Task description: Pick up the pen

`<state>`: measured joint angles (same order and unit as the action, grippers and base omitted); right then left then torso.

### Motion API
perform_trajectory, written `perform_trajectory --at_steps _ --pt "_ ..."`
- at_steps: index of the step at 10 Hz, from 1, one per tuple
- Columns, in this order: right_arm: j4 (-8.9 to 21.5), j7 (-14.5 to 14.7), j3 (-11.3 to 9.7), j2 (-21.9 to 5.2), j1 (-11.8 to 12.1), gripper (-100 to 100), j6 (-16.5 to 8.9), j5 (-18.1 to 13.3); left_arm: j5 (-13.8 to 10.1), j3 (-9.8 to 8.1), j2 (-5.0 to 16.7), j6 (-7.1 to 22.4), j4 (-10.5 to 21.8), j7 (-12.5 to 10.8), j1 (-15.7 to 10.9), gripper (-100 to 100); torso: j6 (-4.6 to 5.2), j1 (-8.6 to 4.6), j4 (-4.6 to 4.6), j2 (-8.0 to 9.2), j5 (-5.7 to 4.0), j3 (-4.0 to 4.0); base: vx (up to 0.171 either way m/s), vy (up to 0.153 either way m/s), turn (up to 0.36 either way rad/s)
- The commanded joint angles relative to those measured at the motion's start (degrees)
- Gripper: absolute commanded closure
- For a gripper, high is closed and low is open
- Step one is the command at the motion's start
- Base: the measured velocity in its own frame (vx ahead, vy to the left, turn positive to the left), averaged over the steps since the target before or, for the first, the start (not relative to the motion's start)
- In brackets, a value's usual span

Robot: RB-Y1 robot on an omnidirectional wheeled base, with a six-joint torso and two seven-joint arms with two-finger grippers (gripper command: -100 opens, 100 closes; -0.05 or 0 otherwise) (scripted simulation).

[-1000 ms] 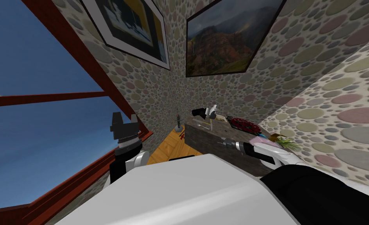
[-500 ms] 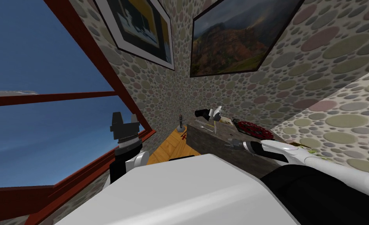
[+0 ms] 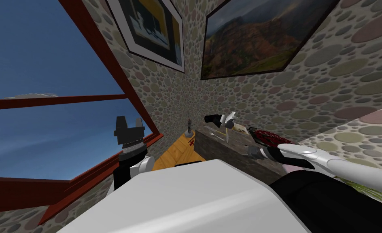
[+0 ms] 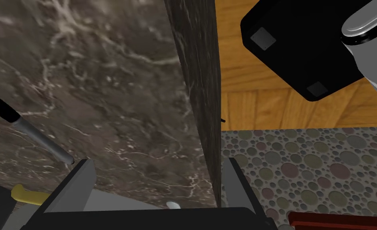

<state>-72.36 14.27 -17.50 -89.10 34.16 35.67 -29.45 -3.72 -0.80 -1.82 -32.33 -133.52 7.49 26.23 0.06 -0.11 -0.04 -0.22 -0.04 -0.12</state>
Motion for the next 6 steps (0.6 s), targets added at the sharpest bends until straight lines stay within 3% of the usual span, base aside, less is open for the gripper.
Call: perform_trajectory --at_steps 1,5,6 --pt "1.75 0.67 -0.76 -1.83 1.05 -100 0.95 -0.71 0.00 0.00 0.00 0.00 0.00 0.00 0.00 0 0.00 0.00 0.00 0.00 0.00 0.00 0.054 -0.032 0.133" --pt "5.77 1.22 -5.24 -5.42 3.19 -100 2.16 -3.67 0.00 0.00 0.01 0.00 0.00 0.00 0.00 0 -0.03 -0.20 -0.04 -0.18 -0.05 -0.11 0.093 -0.077 0.184" --pt "5.77 1.22 -5.24 -5.42 3.19 -100 2.16 -3.67 0.00 0.00 0.01 0.00 0.00 0.00 0.00 0 -0.05 -0.24 -0.05 -0.23 -0.07 -0.13 0.073 -0.068 0.060"
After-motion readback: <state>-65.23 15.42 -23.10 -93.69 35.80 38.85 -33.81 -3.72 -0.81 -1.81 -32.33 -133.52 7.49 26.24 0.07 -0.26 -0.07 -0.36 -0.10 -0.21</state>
